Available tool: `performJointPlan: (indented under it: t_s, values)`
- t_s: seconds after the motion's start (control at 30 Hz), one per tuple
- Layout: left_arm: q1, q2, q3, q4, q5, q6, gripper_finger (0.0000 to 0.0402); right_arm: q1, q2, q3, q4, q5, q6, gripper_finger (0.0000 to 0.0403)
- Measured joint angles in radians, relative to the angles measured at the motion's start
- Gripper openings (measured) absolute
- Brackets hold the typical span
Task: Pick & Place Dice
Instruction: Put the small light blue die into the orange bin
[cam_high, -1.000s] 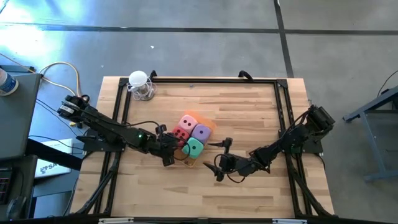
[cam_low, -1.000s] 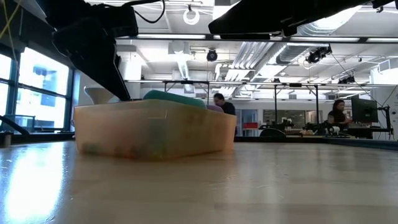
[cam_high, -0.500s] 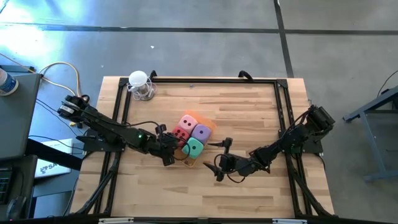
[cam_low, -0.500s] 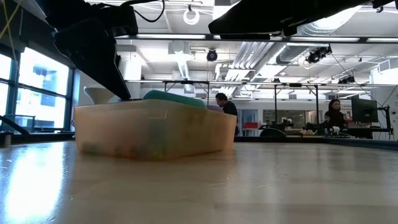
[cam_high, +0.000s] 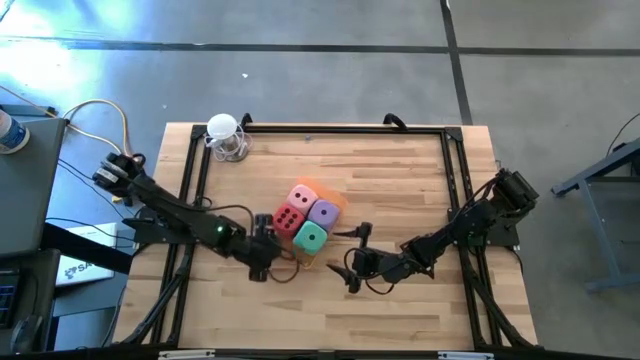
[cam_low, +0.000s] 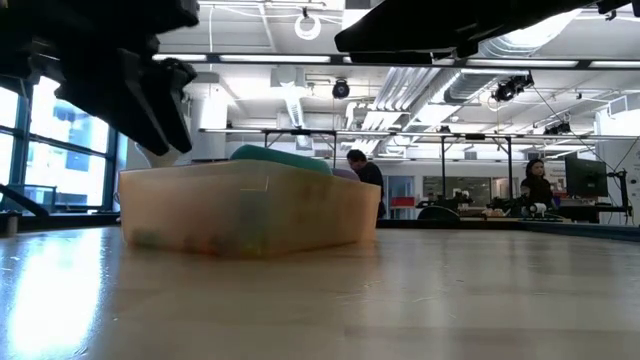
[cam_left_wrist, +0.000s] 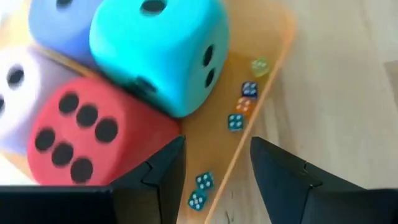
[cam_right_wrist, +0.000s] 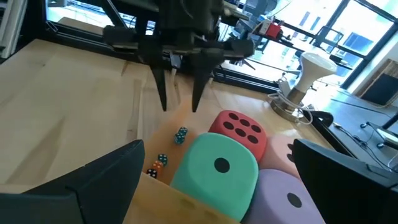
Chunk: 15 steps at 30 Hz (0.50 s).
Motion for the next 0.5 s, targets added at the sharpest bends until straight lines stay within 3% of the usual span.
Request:
performJointPlan:
  t_s: [0.23,0.3,0.4,0.5]
  values:
    - [-0.05,0.0,0.0,0.058,-0.054,0.077,0.0171,0.0,0.0,0.0,-0.007,0.004,-0.003,0.04]
    - [-0.05,0.0,0.0,0.057,-0.096,0.054,0.0171,0.0,0.0,0.0,-0.002,0.106,0.024,0.04]
    - [-0.037,0.0,0.0,0.062,-0.104,0.011,0.0171,-0.002,-0.065,-0.002,-0.028,0.351,0.113,0.04]
    - [-0.028,0.0,0.0,0.081,-0.088,-0.008,0.0171,-0.025,-0.166,0.001,-0.132,0.368,0.159,0.04]
